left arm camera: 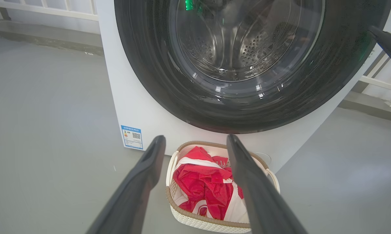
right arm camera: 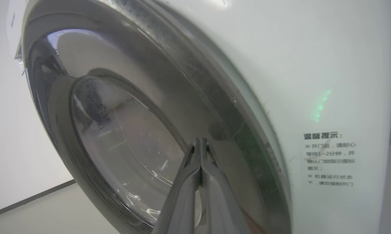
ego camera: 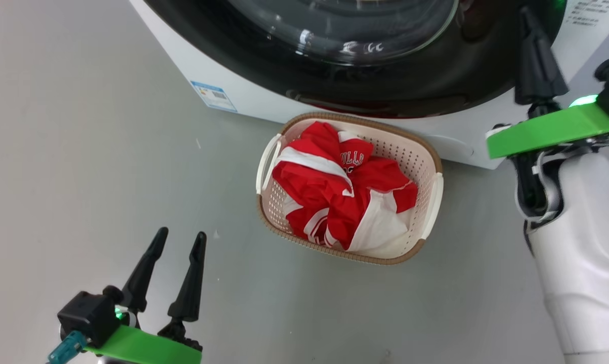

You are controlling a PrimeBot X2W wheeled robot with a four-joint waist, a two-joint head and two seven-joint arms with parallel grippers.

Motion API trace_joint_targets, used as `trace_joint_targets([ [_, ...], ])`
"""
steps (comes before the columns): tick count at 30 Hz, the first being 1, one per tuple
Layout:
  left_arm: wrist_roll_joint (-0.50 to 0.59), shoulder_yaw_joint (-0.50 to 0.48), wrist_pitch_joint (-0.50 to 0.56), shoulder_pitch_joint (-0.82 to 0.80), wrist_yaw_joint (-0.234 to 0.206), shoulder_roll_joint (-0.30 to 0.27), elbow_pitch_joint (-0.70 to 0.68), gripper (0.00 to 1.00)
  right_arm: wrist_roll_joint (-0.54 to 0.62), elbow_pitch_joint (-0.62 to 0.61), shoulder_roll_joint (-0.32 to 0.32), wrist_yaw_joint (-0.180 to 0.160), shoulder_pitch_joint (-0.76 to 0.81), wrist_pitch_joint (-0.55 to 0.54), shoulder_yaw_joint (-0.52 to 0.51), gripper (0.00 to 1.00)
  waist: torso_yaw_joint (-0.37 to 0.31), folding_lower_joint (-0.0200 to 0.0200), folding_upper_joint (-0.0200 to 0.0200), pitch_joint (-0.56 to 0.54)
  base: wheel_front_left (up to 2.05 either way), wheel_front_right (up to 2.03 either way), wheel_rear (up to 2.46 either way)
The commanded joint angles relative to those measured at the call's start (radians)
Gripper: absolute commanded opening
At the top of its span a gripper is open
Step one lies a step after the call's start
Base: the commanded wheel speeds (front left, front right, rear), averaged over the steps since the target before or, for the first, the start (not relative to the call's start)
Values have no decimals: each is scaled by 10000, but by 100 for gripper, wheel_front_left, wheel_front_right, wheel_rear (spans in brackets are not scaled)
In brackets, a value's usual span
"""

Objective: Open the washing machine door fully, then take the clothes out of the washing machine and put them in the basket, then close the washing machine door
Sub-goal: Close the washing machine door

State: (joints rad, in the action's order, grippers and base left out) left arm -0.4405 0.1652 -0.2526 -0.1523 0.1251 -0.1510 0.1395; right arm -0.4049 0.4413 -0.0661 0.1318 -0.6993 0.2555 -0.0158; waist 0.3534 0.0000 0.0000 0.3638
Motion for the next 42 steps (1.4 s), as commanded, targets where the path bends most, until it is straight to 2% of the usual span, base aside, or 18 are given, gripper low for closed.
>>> trace_joint_targets([
  [1,-1,-367,-92,-67,56,-327,-143,100,-17,-190,158,-11,110,63,324,51,-114,0,0,-217,0,0,0],
  [2,4,-356,-92,-31,56,-334,-95,100,-24,-128,158,-11,265,63,481,80,-151,0,0,-317,0,0,0],
  [3,-28,-318,-92,0,56,-342,-72,100,-29,-50,158,-11,426,63,679,100,-188,0,0,-420,0,0,0],
  [9,-33,-279,-92,153,56,-541,225,100,-12,130,158,-11,1399,63,1317,100,-489,0,0,-996,0,0,0],
  [20,-31,-531,-92,577,56,-766,548,100,-164,-262,-117,-11,3547,63,1616,100,-1248,0,0,-1983,0,0,0],
  [34,142,-1266,-92,1454,56,-810,713,100,-373,-958,-467,-11,5824,63,1461,100,-2479,0,0,-2993,0,0,0],
  [42,270,-1486,-92,1845,56,-739,609,100,-426,-1145,-636,-11,6541,63,1251,100,-2835,0,0,-3416,0,0,0],
])
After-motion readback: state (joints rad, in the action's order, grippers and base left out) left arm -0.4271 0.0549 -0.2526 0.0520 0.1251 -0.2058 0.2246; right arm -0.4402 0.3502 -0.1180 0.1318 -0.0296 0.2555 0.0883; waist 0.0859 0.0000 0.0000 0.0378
